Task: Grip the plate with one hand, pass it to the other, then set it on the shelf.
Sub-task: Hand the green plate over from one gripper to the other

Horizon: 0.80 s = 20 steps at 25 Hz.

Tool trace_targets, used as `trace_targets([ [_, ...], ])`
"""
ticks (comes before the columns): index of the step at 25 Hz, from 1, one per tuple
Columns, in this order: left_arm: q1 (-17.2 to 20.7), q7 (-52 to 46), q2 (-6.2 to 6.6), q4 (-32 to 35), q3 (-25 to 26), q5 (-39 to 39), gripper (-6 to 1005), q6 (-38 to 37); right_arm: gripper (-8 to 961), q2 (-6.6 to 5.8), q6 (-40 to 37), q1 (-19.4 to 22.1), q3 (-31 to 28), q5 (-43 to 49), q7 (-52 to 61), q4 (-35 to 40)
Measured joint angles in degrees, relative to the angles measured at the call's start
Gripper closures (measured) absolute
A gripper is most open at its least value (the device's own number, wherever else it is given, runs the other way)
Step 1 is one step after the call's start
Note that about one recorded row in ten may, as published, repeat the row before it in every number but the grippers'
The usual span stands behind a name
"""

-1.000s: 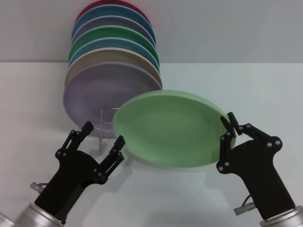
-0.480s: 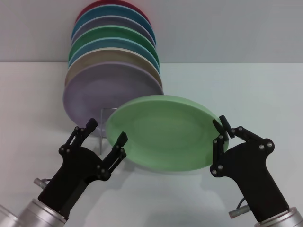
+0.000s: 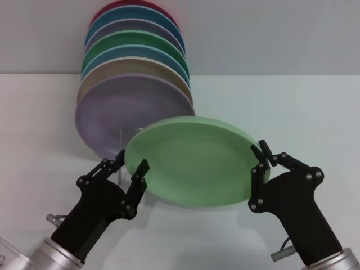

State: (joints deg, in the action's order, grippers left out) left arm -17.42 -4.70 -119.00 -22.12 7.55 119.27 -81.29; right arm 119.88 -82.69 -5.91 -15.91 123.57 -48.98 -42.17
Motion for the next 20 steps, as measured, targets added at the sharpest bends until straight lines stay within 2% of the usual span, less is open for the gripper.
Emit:
trace_targets([
  [2,-0.06,0.45,0.0,-0.02,-0.22,0.01,376,0.01,930,0.0,0.15,0.1,0.0,0.0,0.11,0.08],
  [7,-0.09,0.61,0.0,-0.03,-0.27,0.0,592,0.01,930,0.0,0.64,0.55,0.02,-0.31,0.15,0.15],
  [20,-1.59,0.66,-0.09,-0.22,-2.53,0.0,590,1.68,930,-0.08,0.12,3.6,0.09,-0.69,0.3,0.25],
])
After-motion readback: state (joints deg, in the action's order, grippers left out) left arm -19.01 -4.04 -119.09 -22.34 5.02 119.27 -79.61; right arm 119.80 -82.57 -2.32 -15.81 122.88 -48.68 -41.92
